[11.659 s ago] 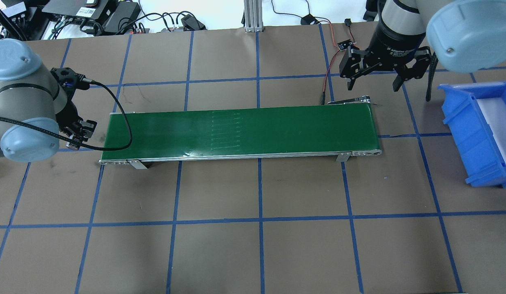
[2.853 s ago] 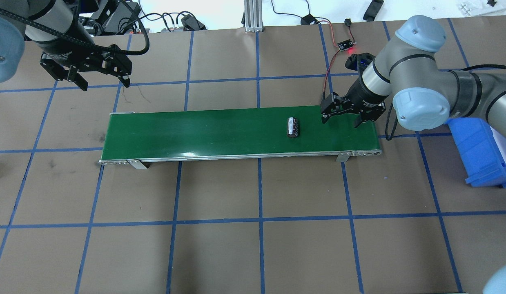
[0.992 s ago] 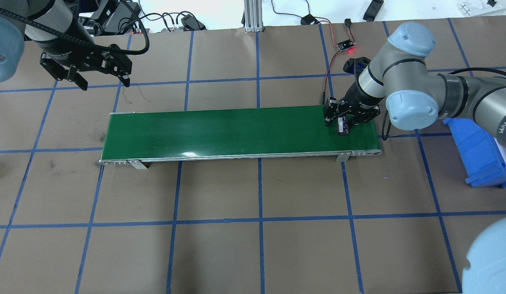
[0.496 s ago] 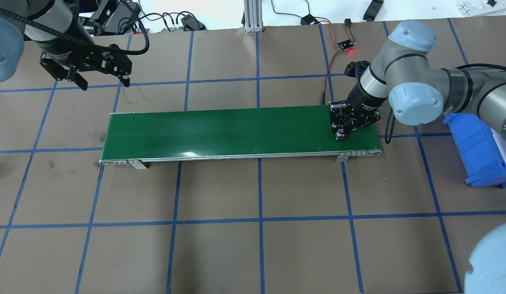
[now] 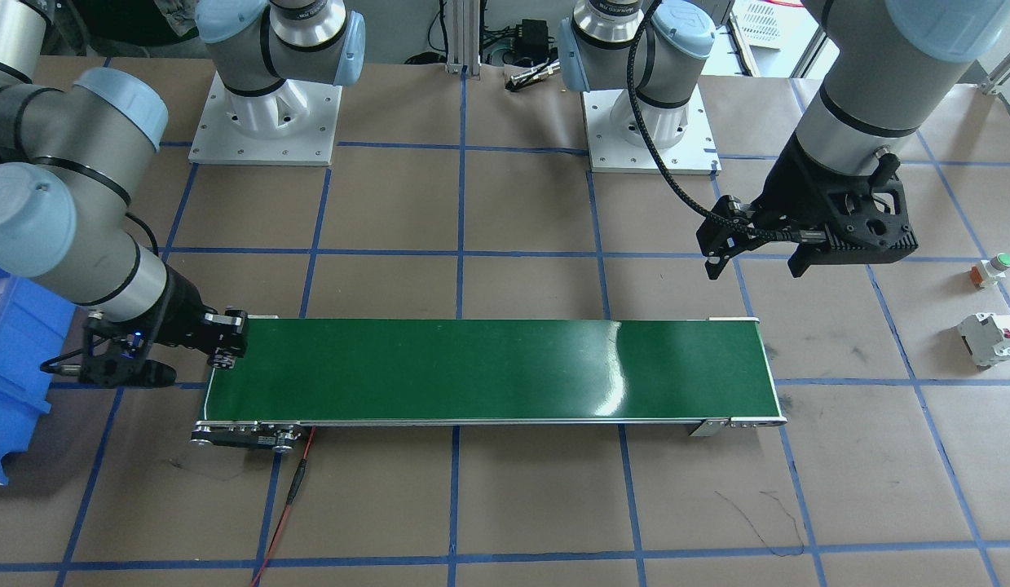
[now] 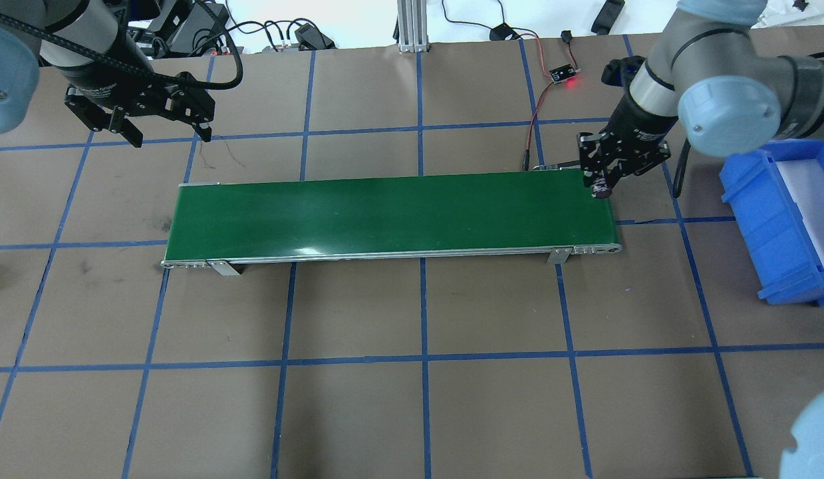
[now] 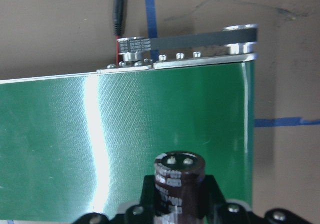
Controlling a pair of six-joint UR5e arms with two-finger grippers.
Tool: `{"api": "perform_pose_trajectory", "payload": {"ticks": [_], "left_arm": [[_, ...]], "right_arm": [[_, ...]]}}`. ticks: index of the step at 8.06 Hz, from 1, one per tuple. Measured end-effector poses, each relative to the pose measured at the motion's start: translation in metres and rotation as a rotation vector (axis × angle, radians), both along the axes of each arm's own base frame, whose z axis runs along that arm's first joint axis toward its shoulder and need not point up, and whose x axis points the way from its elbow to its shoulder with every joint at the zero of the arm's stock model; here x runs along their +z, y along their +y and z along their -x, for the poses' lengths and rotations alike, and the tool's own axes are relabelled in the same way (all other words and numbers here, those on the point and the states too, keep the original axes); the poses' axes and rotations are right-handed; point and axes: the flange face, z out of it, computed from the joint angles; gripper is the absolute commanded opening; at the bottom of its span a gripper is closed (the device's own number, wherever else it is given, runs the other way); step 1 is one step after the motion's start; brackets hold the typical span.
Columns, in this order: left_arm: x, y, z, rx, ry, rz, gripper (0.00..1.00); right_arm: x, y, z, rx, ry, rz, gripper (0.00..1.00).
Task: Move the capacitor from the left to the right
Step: 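Carry the capacitor with the right gripper over the blue bin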
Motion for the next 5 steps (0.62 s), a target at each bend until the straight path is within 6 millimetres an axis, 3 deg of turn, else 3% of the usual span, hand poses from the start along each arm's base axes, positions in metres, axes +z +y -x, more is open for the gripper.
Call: {"api": "perform_pose_trajectory", "payload": {"ticks": [3, 5], "left_arm": [[0.000, 0.000, 0.000, 0.000, 0.001, 0.000, 1.00], [0.000, 0.000, 0.000, 0.001, 0.001, 0.000, 1.00]], "right_arm": [[0.047, -0.005, 0.077, 0.041, 0.093, -0.005, 0.00], [0.056, 0.003, 0.142, 0.062, 0.114, -0.020, 0.00]]}}
